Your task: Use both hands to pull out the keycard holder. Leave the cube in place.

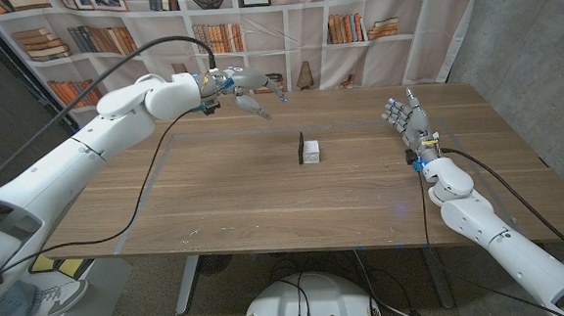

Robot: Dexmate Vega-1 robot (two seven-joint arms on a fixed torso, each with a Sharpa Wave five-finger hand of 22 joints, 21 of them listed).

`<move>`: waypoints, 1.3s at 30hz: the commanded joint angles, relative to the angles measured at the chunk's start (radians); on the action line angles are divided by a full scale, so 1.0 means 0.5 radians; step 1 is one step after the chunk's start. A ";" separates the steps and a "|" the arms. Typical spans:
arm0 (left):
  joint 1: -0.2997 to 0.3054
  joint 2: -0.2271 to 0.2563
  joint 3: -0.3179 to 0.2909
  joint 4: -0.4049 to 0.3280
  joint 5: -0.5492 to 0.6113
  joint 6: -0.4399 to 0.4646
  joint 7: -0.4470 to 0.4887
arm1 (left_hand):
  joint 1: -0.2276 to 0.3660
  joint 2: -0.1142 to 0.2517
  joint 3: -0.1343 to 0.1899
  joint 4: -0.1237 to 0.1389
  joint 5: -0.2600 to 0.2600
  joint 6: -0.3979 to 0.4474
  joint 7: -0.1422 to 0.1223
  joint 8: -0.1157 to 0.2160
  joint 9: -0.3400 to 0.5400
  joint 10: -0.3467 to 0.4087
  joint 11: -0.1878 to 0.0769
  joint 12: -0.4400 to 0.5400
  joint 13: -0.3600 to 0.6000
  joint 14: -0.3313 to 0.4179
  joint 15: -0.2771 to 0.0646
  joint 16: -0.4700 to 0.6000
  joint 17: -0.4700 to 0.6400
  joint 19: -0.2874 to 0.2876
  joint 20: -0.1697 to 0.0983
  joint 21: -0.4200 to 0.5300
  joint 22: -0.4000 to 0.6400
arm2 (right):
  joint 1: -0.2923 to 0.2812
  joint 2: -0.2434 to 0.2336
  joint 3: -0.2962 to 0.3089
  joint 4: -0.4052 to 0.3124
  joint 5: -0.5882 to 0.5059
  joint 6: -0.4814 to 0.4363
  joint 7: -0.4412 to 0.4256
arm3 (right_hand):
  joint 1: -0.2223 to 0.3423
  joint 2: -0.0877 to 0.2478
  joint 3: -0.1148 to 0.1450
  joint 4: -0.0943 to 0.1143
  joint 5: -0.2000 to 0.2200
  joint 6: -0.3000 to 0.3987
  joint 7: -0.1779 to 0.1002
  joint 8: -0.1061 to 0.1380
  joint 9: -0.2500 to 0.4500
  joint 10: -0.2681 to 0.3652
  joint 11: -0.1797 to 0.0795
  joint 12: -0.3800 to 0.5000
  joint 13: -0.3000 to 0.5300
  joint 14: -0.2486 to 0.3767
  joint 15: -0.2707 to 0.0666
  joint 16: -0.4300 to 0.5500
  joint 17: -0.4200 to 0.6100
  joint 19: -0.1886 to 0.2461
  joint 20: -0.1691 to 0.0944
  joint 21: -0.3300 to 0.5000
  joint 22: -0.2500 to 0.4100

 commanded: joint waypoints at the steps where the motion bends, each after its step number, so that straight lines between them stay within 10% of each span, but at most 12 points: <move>1: -0.421 -0.207 0.241 0.284 0.191 -0.236 -0.195 | 0.042 0.001 0.005 -0.006 0.012 0.028 -0.057 0.003 0.014 0.038 0.003 -0.010 0.011 -0.001 -0.277 -0.009 0.007 -0.010 0.052 -0.027 0.007 | -0.030 -0.005 0.039 -0.012 0.012 0.020 -0.044 | 0.024 0.007 0.001 -0.016 0.001 0.004 0.012 0.003 0.006 0.017 0.003 -0.011 0.007 0.016 -0.001 -0.002 0.004 0.015 -0.001 0.000 0.008; 17: -0.845 -0.468 0.523 0.821 0.257 -0.810 -0.318 | 0.075 -0.005 -0.001 0.003 0.025 0.068 -0.095 0.009 0.018 0.082 -0.002 -0.017 0.012 -0.016 -0.301 -0.013 0.010 -0.042 0.089 -0.068 0.009 | -0.166 -0.049 0.062 -0.229 -0.046 -0.045 -0.202 | 0.026 0.011 0.000 -0.016 0.000 0.008 0.010 0.003 0.006 0.026 0.005 -0.011 0.007 0.017 0.002 -0.004 0.005 0.016 -0.001 -0.004 0.008; 39: -0.952 -0.507 0.575 0.863 0.415 -1.000 -0.338 | 0.116 0.012 0.000 0.014 0.037 0.094 -0.218 0.007 0.022 0.108 -0.004 -0.031 0.010 0.012 -0.304 -0.004 0.014 -0.001 0.071 -0.089 0.010 | -0.268 0.038 0.064 -0.301 -0.100 -0.002 -0.354 | 0.027 0.020 -0.001 -0.014 -0.001 0.012 0.008 0.002 0.006 0.032 0.009 -0.015 0.008 0.021 0.003 -0.005 0.007 0.018 0.001 -0.008 0.009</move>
